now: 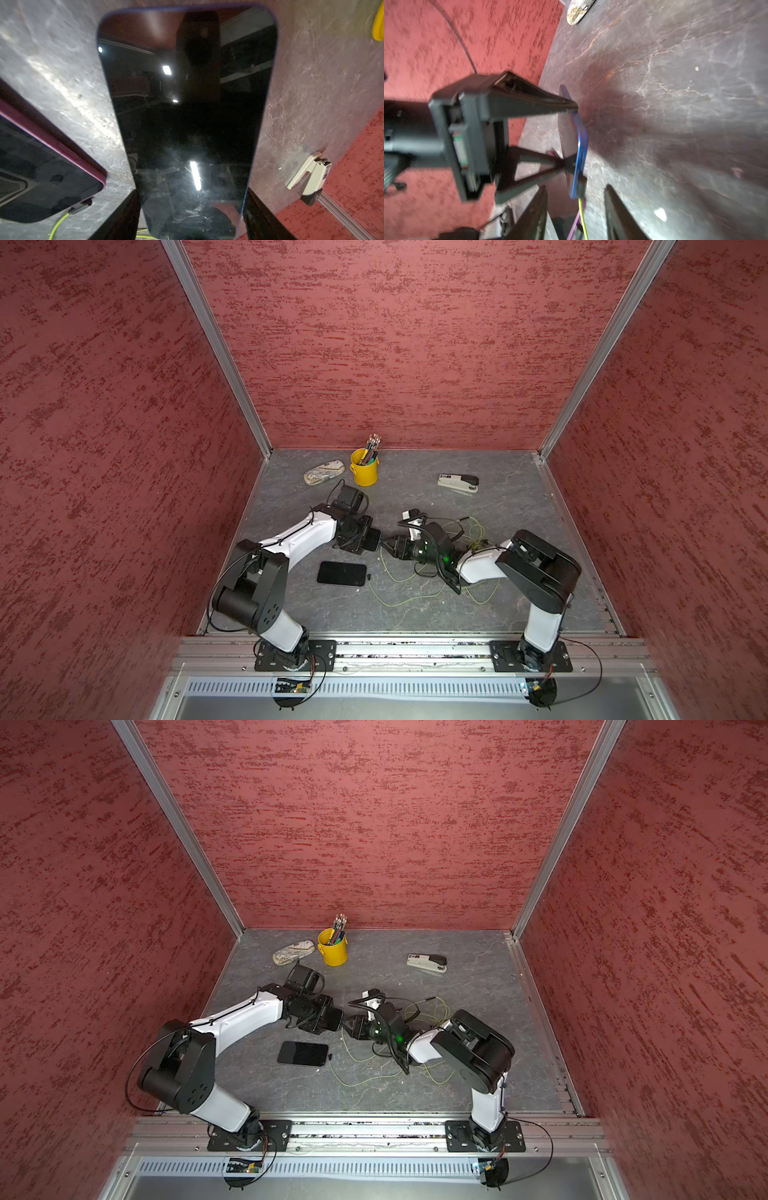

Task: Plug wired earphones into phones
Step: Place the phone at the center of the board.

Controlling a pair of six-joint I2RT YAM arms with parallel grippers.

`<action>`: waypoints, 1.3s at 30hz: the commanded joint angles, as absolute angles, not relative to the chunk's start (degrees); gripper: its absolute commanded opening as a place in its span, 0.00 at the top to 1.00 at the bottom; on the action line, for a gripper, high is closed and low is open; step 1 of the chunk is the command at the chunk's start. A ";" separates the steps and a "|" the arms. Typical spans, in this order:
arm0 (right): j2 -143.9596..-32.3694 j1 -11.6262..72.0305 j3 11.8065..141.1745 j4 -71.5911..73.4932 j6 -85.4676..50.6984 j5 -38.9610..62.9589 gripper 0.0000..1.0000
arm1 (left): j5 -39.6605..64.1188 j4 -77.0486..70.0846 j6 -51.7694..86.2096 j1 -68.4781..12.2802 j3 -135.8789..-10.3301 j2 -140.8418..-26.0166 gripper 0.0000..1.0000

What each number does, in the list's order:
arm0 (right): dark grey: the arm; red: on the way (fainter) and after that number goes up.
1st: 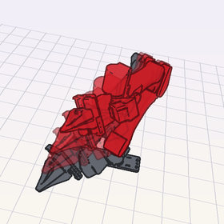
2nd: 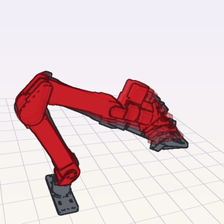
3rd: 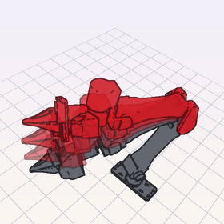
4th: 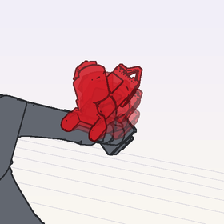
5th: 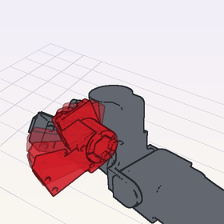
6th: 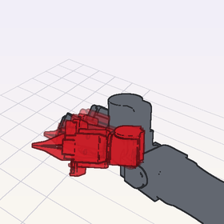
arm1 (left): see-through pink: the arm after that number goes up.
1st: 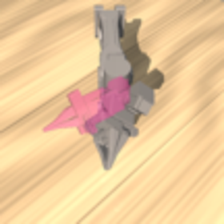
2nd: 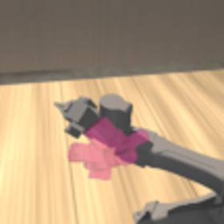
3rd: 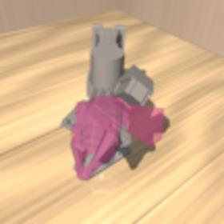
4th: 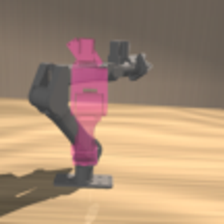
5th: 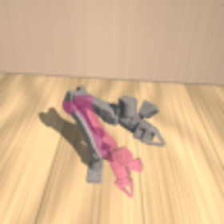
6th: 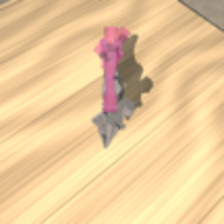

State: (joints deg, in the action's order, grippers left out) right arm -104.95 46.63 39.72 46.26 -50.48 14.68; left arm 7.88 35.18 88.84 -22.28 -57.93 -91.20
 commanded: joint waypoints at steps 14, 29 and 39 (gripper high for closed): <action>-79.83 46.85 32.63 25.96 -41.46 -9.36 0.43 | -7.91 44.77 87.73 -20.88 -73.74 -108.88 0.36; -66.85 46.84 35.52 17.46 -23.91 -25.75 0.01 | -12.05 45.99 70.65 -16.83 -70.37 -90.27 0.01; -65.87 33.57 31.97 35.04 -8.14 -34.54 0.02 | -15.84 23.93 33.64 -5.38 -56.22 -69.32 0.00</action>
